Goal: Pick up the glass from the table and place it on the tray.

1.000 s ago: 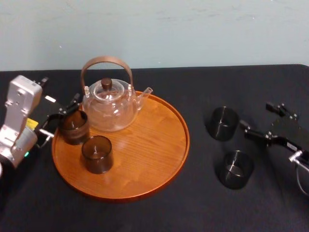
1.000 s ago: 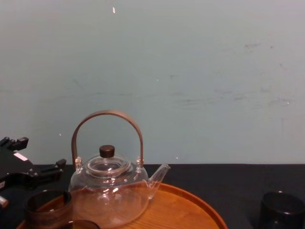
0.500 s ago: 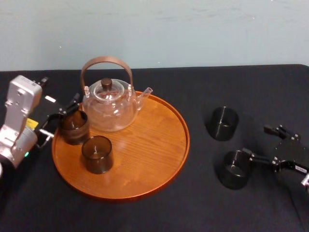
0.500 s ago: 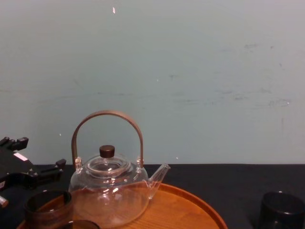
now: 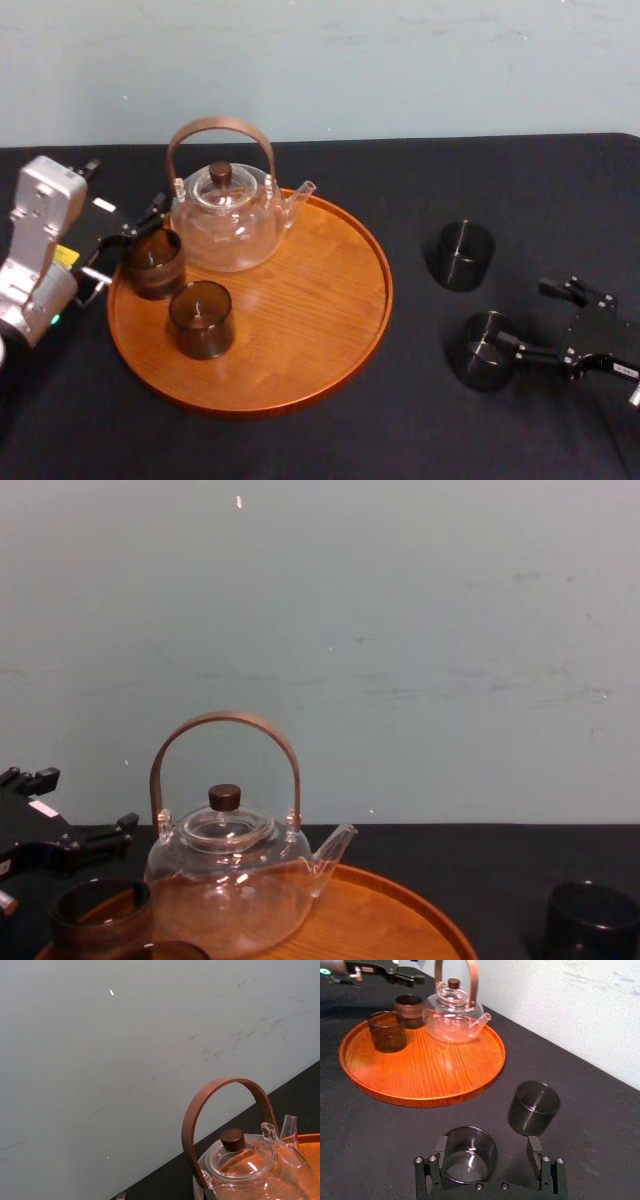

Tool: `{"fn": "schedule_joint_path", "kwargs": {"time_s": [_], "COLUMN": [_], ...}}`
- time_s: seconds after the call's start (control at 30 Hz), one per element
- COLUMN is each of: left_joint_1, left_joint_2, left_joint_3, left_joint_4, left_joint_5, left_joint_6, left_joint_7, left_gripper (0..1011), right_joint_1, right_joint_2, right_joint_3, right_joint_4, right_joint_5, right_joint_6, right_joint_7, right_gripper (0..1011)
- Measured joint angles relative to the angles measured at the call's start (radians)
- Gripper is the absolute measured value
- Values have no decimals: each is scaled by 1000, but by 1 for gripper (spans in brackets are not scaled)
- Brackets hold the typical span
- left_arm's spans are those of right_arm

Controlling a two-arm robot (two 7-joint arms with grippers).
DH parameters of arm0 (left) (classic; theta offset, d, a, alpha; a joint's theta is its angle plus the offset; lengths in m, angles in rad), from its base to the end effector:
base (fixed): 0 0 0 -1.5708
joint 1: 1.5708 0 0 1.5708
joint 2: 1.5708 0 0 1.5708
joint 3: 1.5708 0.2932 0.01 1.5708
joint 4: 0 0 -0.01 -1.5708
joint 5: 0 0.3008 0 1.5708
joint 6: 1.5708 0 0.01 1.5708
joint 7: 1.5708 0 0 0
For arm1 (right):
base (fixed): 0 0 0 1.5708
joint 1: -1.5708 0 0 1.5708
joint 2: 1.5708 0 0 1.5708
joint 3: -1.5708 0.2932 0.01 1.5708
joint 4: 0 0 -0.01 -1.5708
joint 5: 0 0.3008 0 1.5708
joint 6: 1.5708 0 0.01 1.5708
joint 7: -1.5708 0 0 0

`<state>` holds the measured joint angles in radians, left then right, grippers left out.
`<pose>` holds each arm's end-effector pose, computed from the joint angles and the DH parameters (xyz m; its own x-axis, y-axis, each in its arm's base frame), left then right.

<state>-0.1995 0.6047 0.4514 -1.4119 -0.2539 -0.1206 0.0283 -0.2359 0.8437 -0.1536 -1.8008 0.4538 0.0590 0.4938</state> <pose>0.3510 0.0866 -0.3034 0.2923 0.8803 0.3738 -0.9553 0.2873 0.0703 0.2580 -0.1416 -0.2583 0.7228 -0.6739 0.1528 0.6765 0.6450 -0.3554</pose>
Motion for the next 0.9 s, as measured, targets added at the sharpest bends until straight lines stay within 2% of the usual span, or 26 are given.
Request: {"fn": "schedule_joint_path", "kwargs": {"time_s": [0.6, 0.9], "left_joint_1": [0, 0], "left_joint_2": [0, 0], "left_joint_3": [0, 0], "left_joint_4": [0, 0], "left_joint_5": [0, 0], "left_joint_6": [0, 0], "left_joint_7": [0, 0], "left_gripper": [1001, 1001], "right_joint_1": [-8, -19], "right_joint_2": [-13, -9], "right_joint_3": [-3, -4], "right_joint_4": [-31, -37], "right_joint_5": [-17, -19], "right_joint_6": [-6, 16], "right_joint_7": [30, 32], "right_gripper": [1002, 1003]}}
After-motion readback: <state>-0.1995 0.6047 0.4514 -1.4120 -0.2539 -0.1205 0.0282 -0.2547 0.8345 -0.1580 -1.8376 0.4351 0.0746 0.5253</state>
